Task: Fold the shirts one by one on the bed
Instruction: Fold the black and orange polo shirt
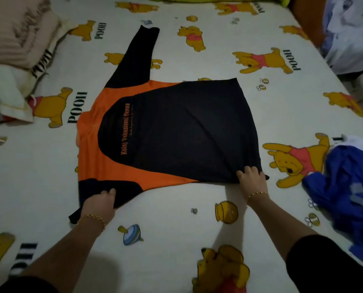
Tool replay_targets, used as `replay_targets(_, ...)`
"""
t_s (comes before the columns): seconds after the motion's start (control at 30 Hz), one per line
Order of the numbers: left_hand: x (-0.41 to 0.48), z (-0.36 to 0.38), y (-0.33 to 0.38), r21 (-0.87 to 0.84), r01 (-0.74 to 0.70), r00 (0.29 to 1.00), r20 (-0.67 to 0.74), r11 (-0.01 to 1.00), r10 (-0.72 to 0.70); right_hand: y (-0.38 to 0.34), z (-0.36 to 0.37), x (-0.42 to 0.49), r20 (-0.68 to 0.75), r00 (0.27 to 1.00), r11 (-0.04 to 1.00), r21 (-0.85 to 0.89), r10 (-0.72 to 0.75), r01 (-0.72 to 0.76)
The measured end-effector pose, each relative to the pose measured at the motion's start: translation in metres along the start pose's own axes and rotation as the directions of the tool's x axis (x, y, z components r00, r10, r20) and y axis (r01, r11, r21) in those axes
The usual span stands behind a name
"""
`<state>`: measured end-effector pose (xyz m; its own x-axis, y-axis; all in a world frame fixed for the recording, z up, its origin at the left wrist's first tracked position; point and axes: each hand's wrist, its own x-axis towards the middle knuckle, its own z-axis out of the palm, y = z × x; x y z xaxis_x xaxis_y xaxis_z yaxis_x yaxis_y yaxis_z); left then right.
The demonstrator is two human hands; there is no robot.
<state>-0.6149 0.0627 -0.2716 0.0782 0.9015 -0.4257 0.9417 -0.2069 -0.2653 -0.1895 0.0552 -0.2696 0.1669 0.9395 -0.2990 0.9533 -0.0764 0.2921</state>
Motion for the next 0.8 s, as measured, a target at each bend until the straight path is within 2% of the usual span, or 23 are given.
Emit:
replay_targets(0.17,-0.050,0.006,-0.001,-0.006,0.061,0.998,0.022,0.998,-0.061,0.000,0.010,-0.054,0.014,0.998,0.998,0.013,-0.060,0.059)
replay_targets(0.3,-0.084,0.011,-0.005,-0.023,0.069,0.997,0.032,0.997,-0.068,0.001,0.012,-0.090,0.029,0.999,0.999,0.016,-0.046,0.045)
replay_targets(0.53,-0.129,0.034,-0.015,-0.060,0.002,1.000,0.027,0.998,0.000,-0.013,0.029,-0.143,0.101,0.995,1.000,0.012,-0.016,0.015)
replay_targets(0.6,-0.135,0.044,-0.021,-0.130,-0.043,0.998,0.029,0.991,0.048,-0.026,0.029,-0.150,0.133,0.991,0.998,0.066,0.004,-0.013)
replay_targets(0.7,-0.155,0.067,-0.035,-0.354,-0.104,0.995,-0.036,0.929,0.097,-0.063,0.028,-0.165,0.214,0.977,0.982,0.190,-0.023,-0.019)
replay_targets(0.77,-0.163,0.077,-0.047,-0.479,-0.052,0.997,-0.070,0.876,0.020,-0.095,0.022,-0.172,0.243,0.969,0.952,0.306,-0.054,-0.024)
replay_targets(0.8,-0.163,0.079,-0.053,-0.498,0.005,0.999,-0.042,0.867,-0.030,-0.112,0.019,-0.174,0.256,0.963,0.936,0.352,-0.084,-0.012)
